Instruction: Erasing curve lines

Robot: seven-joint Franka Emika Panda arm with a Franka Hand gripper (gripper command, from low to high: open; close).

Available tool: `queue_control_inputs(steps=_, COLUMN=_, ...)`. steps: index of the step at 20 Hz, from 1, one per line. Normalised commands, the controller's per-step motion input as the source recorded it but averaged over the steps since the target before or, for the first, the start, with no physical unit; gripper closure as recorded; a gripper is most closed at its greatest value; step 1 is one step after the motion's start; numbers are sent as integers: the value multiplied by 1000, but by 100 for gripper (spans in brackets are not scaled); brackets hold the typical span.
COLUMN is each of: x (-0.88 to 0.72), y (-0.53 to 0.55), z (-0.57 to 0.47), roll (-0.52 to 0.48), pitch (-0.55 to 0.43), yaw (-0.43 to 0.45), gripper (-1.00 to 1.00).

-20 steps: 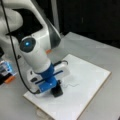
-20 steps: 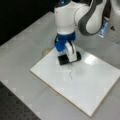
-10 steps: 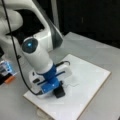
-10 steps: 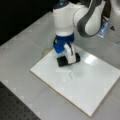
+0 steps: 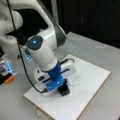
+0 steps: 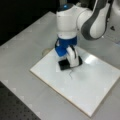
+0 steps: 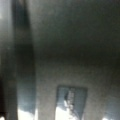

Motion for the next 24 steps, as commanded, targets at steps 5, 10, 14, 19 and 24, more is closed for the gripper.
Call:
queue_control_inputs(steps=5, x=193, y=165, z=-431, roll=99, pitch=-30, yaw=-208, gripper=100)
queue_control_inputs(steps=10, x=362, y=162, z=-457, roll=113, pitch=-6, yaw=-193, gripper=100)
queue_control_inputs(steps=14, x=482, y=159, z=-432, roll=131, pitch=32, yaw=-186, gripper=100)
queue_control_inputs(steps=19, x=524, y=176, z=-389, roll=144, pitch=68, yaw=-192, gripper=100)
queue_control_inputs(steps=24, x=449, y=132, z=-373, roll=146, pitch=89, yaw=-147, gripper=100)
